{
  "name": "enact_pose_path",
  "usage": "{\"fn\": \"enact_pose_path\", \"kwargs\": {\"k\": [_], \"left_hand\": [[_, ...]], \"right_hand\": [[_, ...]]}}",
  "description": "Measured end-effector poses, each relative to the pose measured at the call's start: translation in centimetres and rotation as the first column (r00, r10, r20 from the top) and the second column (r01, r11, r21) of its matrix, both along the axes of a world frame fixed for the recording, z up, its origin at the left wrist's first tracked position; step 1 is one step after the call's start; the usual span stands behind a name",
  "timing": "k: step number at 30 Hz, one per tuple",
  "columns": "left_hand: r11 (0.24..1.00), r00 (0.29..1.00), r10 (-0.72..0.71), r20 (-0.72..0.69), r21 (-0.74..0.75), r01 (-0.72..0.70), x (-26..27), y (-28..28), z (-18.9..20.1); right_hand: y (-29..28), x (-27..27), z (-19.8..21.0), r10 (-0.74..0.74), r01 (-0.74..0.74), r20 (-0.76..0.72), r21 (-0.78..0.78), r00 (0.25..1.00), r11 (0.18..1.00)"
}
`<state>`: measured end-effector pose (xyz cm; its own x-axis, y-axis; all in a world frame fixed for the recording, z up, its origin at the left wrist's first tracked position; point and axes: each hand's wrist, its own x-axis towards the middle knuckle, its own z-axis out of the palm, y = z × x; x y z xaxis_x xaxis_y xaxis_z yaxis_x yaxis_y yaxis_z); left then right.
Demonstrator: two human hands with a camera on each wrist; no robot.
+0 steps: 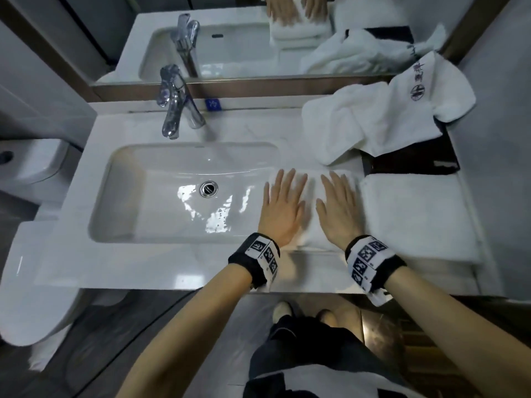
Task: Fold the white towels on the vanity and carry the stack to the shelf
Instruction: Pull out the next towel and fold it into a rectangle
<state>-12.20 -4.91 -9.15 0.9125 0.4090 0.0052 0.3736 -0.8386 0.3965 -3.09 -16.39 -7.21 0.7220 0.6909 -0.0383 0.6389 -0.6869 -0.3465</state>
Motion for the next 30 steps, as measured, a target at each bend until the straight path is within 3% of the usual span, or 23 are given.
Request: {"fn": "enact_pose_path", "kwargs": {"k": [2, 4, 13, 15, 17, 18, 19, 22, 24, 27, 30], "left_hand": [[0.995, 0.989, -0.08, -0.122, 0.042, 0.086, 0.5, -0.5, -1.1], [0.999, 0.983, -0.038, -0.179, -0.004, 0.037, 0.4, -0.2, -2.2], [0.977, 0.979, 0.141, -0.146, -0.138, -0.161, -0.4, -0.5, -3.2], [0.881, 0.948, 0.293, -0.126, -0.348, -0.319, -0.4, -0.3, -2.6], [0.624, 0.857, 0.479, -0.189, -0.614, -0.484, -0.4, 0.1, -2.1], [0.508, 0.813, 0.517, -0.267, -0.669, -0.542, -0.4, 0.4, -1.8], [0.443, 0.783, 0.509, -0.357, -0.672, -0.594, -0.5, 0.8, -1.6], [0.42, 0.757, 0.405, -0.513, -0.631, -0.653, -0.7, 1.8, -0.4], [0.409, 0.774, 0.393, -0.497, -0.659, -0.631, -0.6, 2.2, 0.5], [0.351, 0.818, 0.437, -0.374, -0.766, -0.538, 0.0, 1.7, 2.8], [0.393, 0.881, 0.393, -0.263, -0.818, -0.42, 1.7, -0.2, 5.1]], "right_hand": [[-0.3, 0.0, -1.3, 0.034, -0.023, 0.059, -0.183, 0.998, 0.983], [-0.5, -0.1, -2.4, 0.038, -0.026, 0.042, -0.246, 0.998, 0.969], [-1.0, 0.6, -4.1, 0.073, -0.08, -0.045, -0.192, 0.996, 0.978], [-1.8, 0.9, -3.9, 0.057, -0.068, -0.092, -0.122, 0.994, 0.99], [-2.9, 1.0, -3.6, -0.048, 0.052, -0.182, 0.017, 0.982, 0.999], [-3.4, 0.9, -3.5, -0.121, 0.147, -0.251, 0.086, 0.96, 0.985], [-3.8, 0.7, -3.4, -0.186, 0.241, -0.327, 0.136, 0.927, 0.961], [-4.2, 0.8, -2.4, -0.27, 0.409, -0.505, 0.187, 0.82, 0.893], [-4.2, 1.0, -1.4, -0.218, 0.443, -0.612, 0.244, 0.76, 0.863], [-5.2, 1.8, 0.6, -0.107, 0.428, -0.622, 0.393, 0.776, 0.814], [-7.6, 3.7, 3.2, -0.093, 0.454, -0.602, 0.482, 0.793, 0.75]]}}
